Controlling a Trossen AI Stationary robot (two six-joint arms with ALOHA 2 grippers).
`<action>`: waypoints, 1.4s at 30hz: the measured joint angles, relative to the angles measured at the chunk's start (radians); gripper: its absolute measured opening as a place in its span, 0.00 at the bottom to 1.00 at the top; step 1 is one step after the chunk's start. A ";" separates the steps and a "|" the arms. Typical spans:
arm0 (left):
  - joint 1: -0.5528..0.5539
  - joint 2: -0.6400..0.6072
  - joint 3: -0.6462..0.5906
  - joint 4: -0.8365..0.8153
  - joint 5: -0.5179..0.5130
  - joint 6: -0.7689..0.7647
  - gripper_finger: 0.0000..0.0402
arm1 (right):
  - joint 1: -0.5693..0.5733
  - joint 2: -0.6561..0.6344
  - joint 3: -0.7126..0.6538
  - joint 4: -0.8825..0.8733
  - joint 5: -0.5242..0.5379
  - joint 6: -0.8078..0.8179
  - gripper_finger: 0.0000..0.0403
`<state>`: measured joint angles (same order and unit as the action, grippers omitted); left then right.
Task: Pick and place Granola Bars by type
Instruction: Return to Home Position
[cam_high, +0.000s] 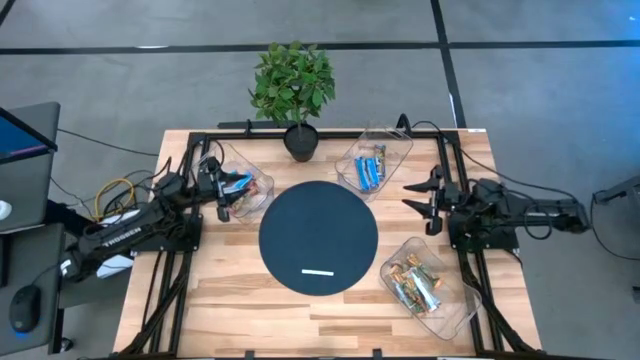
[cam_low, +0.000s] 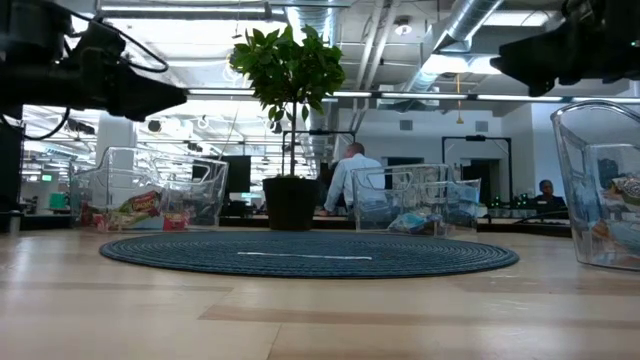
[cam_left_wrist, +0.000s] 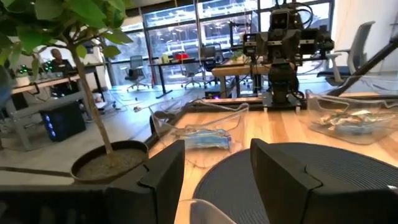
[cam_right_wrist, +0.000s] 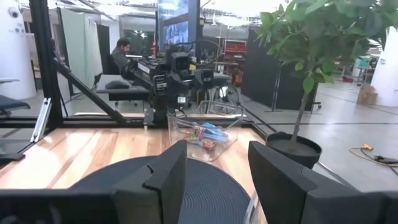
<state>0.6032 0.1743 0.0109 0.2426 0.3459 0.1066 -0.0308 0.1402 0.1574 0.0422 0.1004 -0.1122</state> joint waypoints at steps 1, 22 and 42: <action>0.003 -0.010 0.000 -0.010 0.010 -0.002 0.44 | 0.000 -0.012 0.000 -0.013 0.000 0.000 0.41; -0.306 -0.081 -0.002 -0.088 -0.221 -0.062 0.44 | 0.130 -0.053 -0.092 0.087 0.007 -0.021 0.41; -0.506 -0.085 -0.004 -0.148 -0.385 0.035 0.44 | 0.140 -0.138 -0.150 -0.002 0.055 0.009 0.41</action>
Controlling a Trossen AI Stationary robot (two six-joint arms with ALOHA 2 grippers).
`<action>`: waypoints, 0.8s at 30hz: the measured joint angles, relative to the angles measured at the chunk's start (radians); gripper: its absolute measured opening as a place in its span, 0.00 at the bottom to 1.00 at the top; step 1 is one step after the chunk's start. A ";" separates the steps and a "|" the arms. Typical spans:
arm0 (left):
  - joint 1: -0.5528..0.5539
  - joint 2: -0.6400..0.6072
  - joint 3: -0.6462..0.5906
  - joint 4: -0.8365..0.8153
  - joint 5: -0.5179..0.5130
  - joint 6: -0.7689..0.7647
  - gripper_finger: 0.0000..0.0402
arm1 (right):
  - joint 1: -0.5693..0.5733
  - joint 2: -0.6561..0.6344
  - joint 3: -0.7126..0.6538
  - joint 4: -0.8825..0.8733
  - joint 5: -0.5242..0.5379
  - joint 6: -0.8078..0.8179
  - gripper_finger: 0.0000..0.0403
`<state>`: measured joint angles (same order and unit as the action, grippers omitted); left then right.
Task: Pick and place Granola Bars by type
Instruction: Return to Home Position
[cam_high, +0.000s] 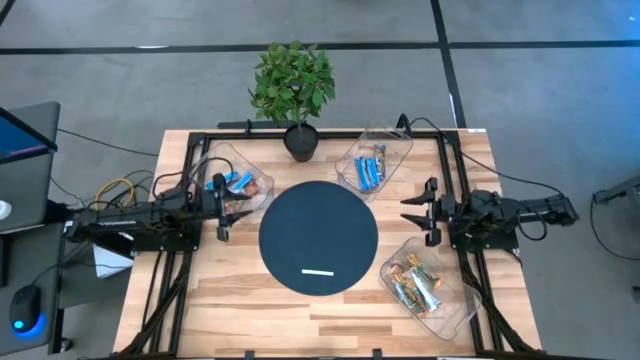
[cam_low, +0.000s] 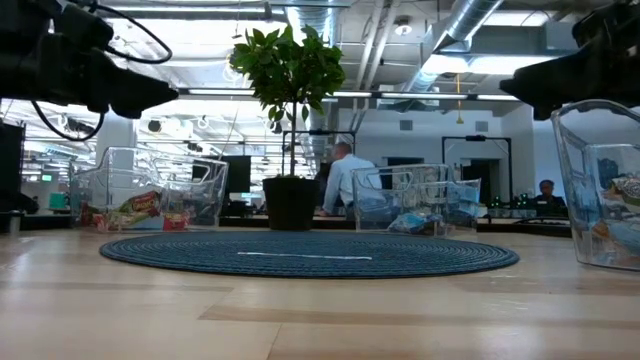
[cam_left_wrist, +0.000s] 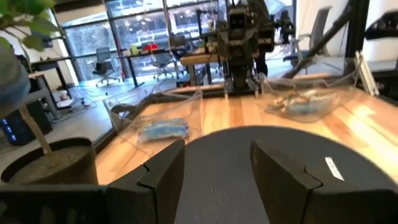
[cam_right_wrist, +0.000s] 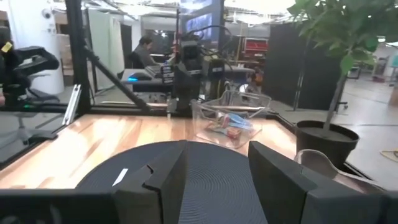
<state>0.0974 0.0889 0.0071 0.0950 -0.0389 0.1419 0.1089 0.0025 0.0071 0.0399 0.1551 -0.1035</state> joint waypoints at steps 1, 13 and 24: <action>0.000 0.000 0.000 -0.010 -0.001 0.004 0.44 | 0.005 0.000 0.000 0.000 0.000 -0.004 0.41; 0.000 -0.090 -0.001 -0.013 0.030 0.068 0.44 | -0.022 0.000 0.009 -0.018 0.001 -0.021 0.41; 0.000 -0.085 0.000 -0.060 0.046 0.065 0.44 | -0.028 0.000 0.021 -0.058 -0.010 -0.007 0.41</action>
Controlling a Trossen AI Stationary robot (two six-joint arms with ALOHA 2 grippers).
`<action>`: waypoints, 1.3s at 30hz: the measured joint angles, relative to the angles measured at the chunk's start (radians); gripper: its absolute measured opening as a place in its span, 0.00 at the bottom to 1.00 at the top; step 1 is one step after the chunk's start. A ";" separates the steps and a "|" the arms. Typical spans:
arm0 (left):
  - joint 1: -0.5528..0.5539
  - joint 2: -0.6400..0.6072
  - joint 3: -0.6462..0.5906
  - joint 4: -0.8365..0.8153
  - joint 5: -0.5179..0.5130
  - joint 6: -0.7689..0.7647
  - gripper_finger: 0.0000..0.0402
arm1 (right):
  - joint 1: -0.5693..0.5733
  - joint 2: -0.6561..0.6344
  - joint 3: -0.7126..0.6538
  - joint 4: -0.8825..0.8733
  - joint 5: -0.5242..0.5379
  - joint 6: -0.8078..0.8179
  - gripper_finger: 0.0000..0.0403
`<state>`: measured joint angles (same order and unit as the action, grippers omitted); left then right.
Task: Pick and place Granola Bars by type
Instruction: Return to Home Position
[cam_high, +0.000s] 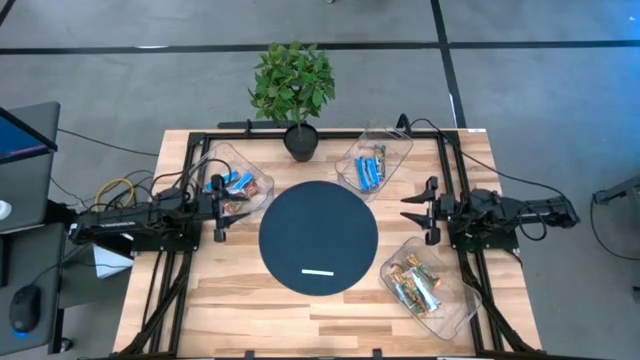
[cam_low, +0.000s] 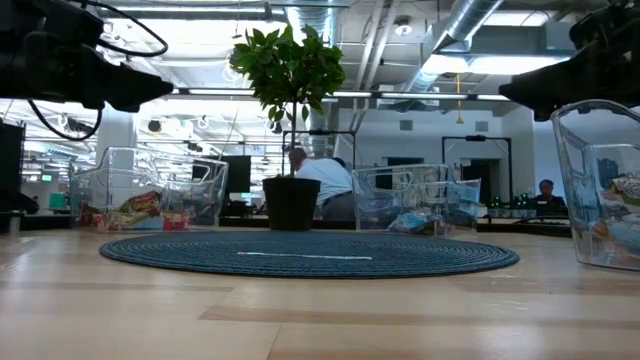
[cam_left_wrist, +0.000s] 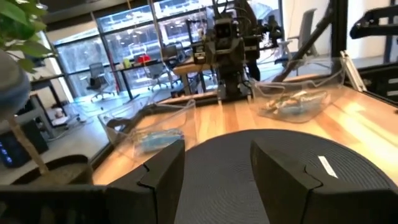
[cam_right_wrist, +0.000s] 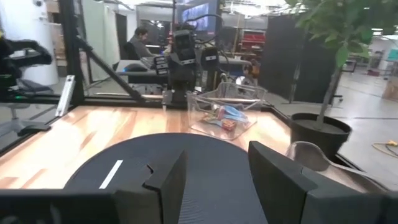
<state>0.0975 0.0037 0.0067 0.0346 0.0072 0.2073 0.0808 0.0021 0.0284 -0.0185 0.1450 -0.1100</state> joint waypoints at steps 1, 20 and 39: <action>0.000 0.001 0.000 0.000 0.008 0.000 0.44 | 0.004 0.000 0.000 -0.001 -0.006 -0.002 0.41; -0.015 0.001 0.000 -0.002 -0.016 -0.008 0.44 | 0.025 0.004 0.000 -0.003 -0.014 -0.021 0.41; -0.015 0.001 0.000 -0.002 -0.019 -0.025 0.44 | 0.025 0.004 0.000 -0.004 -0.014 -0.021 0.41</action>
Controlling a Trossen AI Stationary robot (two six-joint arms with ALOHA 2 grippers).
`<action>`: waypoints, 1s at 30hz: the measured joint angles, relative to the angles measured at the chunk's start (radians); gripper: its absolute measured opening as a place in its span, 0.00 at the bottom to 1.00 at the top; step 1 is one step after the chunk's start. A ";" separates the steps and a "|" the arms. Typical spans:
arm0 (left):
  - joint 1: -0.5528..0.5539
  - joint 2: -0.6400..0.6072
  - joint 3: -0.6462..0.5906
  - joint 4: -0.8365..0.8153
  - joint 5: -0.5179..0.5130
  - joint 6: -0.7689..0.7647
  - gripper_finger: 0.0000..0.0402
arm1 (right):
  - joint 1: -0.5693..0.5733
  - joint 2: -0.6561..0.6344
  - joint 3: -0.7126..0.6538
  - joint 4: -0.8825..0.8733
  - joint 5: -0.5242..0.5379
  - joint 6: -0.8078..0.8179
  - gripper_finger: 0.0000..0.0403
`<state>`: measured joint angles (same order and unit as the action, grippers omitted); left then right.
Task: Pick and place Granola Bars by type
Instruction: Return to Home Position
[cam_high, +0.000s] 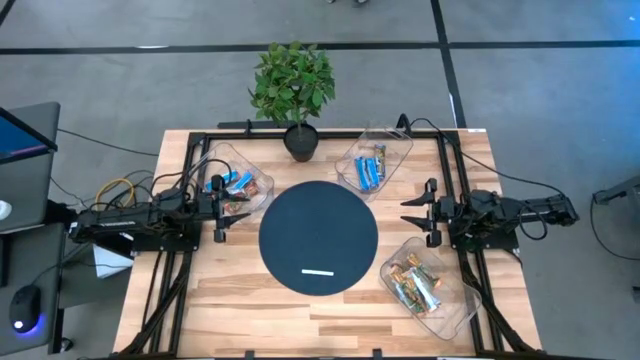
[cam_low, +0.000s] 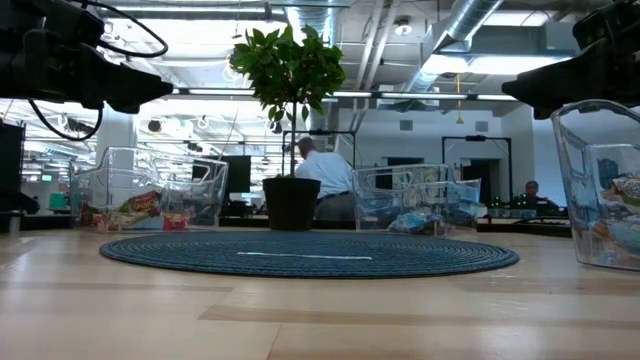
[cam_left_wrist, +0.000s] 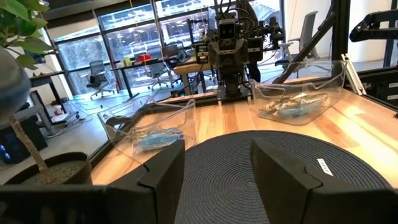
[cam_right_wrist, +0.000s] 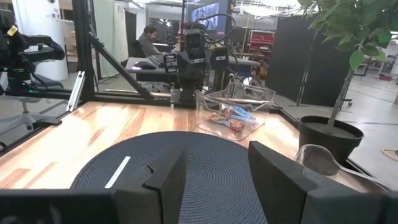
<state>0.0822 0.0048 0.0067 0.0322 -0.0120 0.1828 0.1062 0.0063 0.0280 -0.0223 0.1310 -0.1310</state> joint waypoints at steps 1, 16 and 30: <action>0.000 0.000 0.000 0.000 0.000 0.003 0.44 | 0.000 0.000 0.000 0.000 0.000 0.000 0.41; 0.000 0.000 0.000 0.000 0.000 -0.007 0.44 | 0.000 0.000 0.000 0.000 0.000 0.000 0.41; 0.000 0.000 0.000 0.000 0.000 0.000 0.44 | 0.000 0.000 0.000 0.000 0.000 0.000 0.41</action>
<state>0.0822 0.0048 0.0071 0.0322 -0.0116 0.1828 0.1062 0.0063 0.0280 -0.0227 0.1314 -0.1308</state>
